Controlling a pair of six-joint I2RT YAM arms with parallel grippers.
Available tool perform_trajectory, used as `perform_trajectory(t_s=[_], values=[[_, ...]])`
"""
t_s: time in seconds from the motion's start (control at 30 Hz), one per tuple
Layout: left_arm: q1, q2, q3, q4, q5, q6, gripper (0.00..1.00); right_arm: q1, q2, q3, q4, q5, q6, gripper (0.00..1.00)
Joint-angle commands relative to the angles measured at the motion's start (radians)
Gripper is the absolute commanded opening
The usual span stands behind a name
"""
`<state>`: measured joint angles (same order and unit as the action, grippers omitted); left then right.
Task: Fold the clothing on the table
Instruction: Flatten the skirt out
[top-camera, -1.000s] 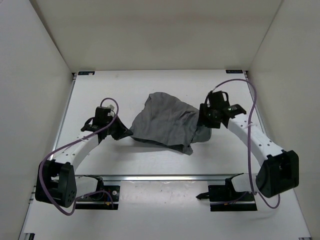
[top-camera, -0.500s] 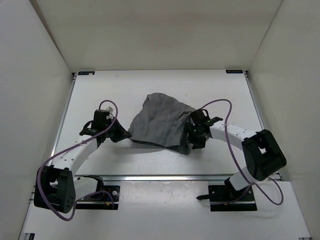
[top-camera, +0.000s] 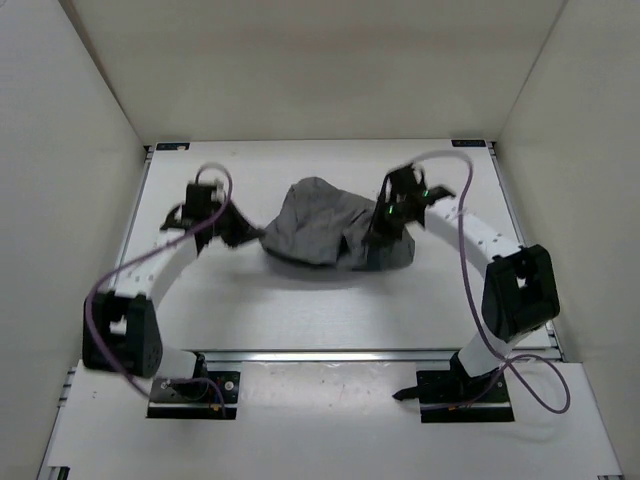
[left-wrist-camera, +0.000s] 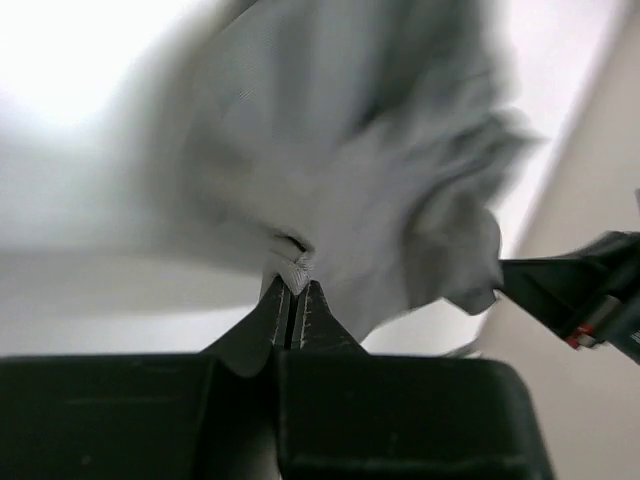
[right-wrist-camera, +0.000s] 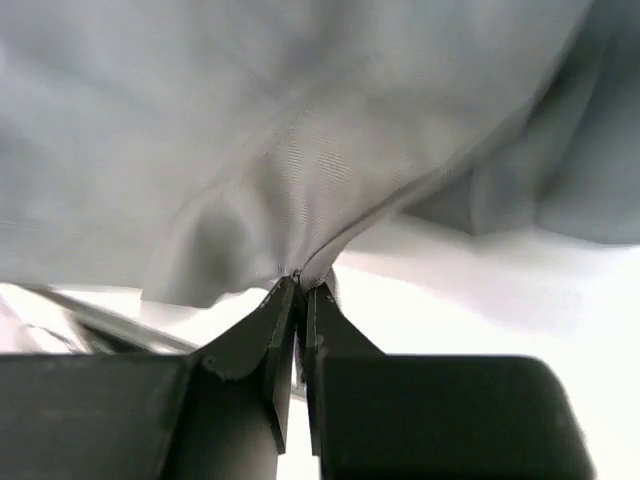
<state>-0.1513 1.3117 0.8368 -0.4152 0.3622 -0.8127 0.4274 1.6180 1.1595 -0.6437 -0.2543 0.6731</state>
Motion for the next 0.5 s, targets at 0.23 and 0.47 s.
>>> perform_trajectory(t_s=[0.23, 0.47], values=[[0.124, 0.115, 0.68, 0.158, 0.099, -0.149, 0.0, -0.196, 0.03, 0.882, -0.151, -0.013, -0.23, 0.0], [0.076, -0.109, 0.62, 0.147, -0.015, -0.091, 0.0, -0.231, -0.375, 0.482, 0.066, -0.068, -0.172, 0.0]])
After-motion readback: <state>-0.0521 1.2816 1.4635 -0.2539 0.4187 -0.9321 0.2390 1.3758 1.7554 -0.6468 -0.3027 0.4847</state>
